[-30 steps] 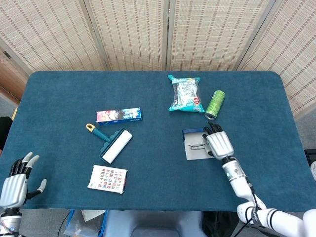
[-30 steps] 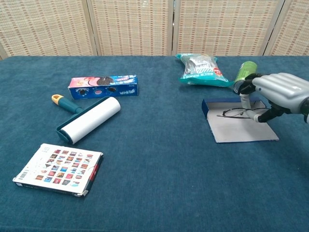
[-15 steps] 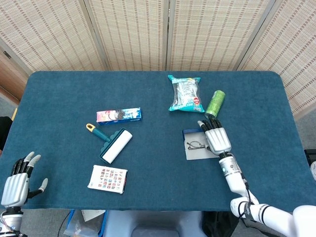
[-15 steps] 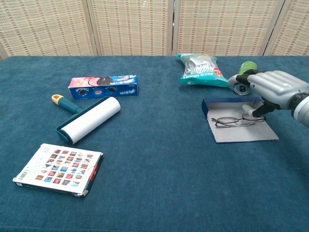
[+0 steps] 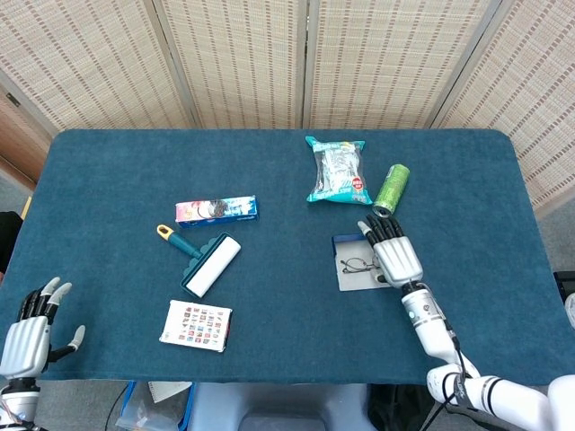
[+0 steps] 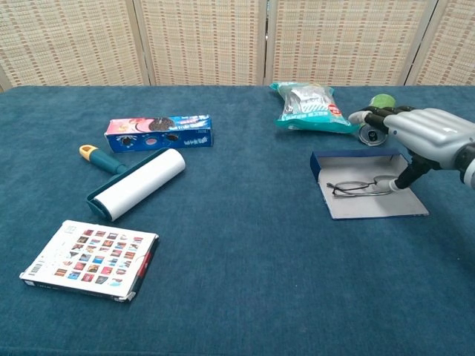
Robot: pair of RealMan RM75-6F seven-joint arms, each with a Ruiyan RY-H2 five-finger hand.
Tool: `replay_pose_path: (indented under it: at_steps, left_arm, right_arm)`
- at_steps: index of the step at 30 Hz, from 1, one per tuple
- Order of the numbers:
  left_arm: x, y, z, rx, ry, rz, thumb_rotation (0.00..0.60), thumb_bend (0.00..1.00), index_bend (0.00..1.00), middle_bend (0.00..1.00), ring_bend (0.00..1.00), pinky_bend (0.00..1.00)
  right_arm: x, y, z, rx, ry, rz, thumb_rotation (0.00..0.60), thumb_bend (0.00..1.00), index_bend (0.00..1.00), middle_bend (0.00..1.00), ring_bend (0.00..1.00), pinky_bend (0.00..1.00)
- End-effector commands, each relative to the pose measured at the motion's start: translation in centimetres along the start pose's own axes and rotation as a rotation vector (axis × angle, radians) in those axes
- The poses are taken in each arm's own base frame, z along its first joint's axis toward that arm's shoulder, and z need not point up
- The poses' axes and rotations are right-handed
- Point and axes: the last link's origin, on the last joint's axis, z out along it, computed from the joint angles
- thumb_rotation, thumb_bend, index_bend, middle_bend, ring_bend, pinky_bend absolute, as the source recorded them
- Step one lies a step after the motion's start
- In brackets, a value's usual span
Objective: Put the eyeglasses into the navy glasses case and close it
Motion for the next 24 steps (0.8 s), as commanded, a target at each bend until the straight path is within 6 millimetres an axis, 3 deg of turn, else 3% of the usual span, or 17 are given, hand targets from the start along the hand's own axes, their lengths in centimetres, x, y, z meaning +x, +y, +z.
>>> replay_pose_path:
  at_steps: [1,24]
  left_arm:
    - [0.0,-0.1,-0.1,0.006,0.001,-0.001,0.6,0.33,0.13,0.05,0.06,0.0]
    - [0.3,-1.0,-0.7,0.039,0.007,0.005,0.6,0.33,0.13,0.05,0.06,0.0]
  right_arm:
    - [-0.3,-0.2,0.4,-0.003,-0.017,-0.012,0.6,0.19,0.0,0.0,0.0,0.01]
    - [-0.8,-1.2,5.2,-0.047,-0.03,-0.036,0.6,0.19,0.0,0.0,0.0,0.01]
